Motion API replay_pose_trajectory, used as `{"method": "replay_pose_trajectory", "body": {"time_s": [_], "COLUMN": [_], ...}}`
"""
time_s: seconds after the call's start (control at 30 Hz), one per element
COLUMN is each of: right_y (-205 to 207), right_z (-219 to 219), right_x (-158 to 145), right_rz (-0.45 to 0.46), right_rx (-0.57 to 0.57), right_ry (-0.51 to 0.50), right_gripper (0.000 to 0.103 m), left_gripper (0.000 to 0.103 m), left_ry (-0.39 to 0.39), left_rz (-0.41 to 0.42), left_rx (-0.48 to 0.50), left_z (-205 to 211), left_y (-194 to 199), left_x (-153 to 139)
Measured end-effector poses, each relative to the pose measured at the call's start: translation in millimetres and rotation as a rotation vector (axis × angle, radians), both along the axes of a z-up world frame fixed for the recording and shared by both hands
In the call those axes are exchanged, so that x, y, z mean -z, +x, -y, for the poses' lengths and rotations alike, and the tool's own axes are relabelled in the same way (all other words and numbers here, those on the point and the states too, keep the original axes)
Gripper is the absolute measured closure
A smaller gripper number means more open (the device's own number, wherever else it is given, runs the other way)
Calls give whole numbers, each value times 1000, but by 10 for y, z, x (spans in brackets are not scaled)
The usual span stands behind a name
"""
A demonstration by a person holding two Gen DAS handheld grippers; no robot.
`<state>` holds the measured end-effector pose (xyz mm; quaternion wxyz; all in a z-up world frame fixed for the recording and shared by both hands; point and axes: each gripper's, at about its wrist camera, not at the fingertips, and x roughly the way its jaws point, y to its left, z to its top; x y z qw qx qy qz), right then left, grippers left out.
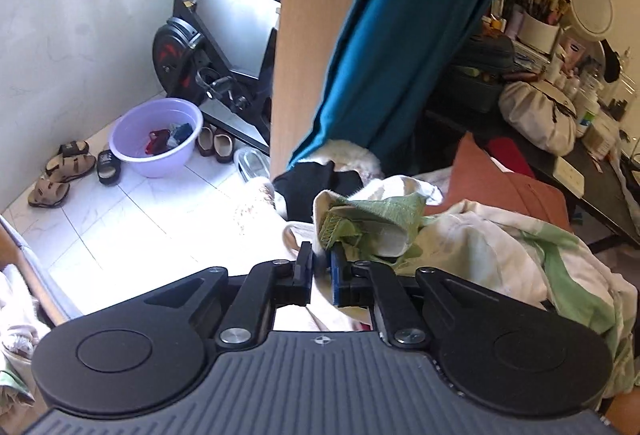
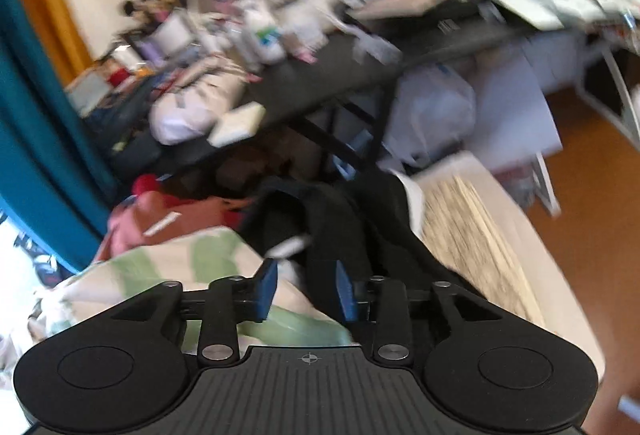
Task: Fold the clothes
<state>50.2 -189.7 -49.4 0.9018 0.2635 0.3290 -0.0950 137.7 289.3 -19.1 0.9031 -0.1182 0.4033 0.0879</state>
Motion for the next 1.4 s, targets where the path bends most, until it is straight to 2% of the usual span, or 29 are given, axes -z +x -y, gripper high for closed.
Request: {"method": "replay_pose_trajectory", "body": {"time_s": [0.1, 0.27, 0.33, 0.4, 0.47, 0.6, 0.63, 0.7, 0.83, 0.87, 0.9, 0.93, 0.97, 1.0, 1.03, 1.13, 1.23, 1.33, 1.4], "right_y": [61, 256, 333, 415, 489, 600, 598, 561, 476, 474, 471, 460, 443, 426, 409, 367, 327, 328, 340], "right_z": [-226, -772, -1018, -1170, -1214, -914, -839, -691, -404, -356, -308, -292, -296, -300, -305, -262, -203, -121, -107], "right_x": [-126, -169, -114, -67, -75, -331, -408, -576, -781, -767, -754, -733, -709, -684, -660, -626, -592, -494, -398], "right_rz": [42, 42, 28, 17, 21, 94, 116, 164, 224, 215, 207, 203, 203, 202, 202, 194, 180, 115, 49], "right_rx": [-141, -387, -478, -521, -514, -319, -275, -193, -65, -63, -61, -59, -57, -55, -53, -42, -28, -27, -45], "right_ry": [-31, -139, -185, -249, -282, -191, -189, -208, -202, -188, -174, -170, -173, -176, -179, -190, -197, -184, -173], "right_gripper": [65, 36, 31, 40, 101, 101, 101, 102, 102, 102, 102, 102, 102, 102, 102, 102, 102, 101, 97], "left_gripper": [91, 92, 94, 95, 96, 97, 101, 101, 100, 98, 88, 68, 55, 31, 25, 25, 25, 20, 20], "left_ry": [-15, -28, -20, -11, -5, 6, 17, 58, 62, 70, 76, 82, 92, 102, 118, 194, 192, 180, 165], "left_rz": [-14, 1, 19, 37, 65, 130, 149, 196, 198, 182, 165, 149, 138, 128, 118, 70, -9, -61, -88], "left_rx": [11, 14, 7, 0, -17, -60, -71, -77, 7, 48, 91, 141, 194, 246, 306, 498, 607, 629, 595], "left_z": [14, 7, -6, -20, -72, -211, -235, -243, -118, -22, 78, 199, 342, 485, 635, 1108, 1430, 1592, 1613], "left_y": [-3, 3, 13, 23, 31, 43, 43, 37, 104, 125, 144, 154, 150, 146, 137, 90, 53, 63, 153], "left_x": [39, 26, -26, -78, -159, -346, -399, -509, -549, -522, -493, -454, -406, -358, -308, -125, 68, 219, 303]}}
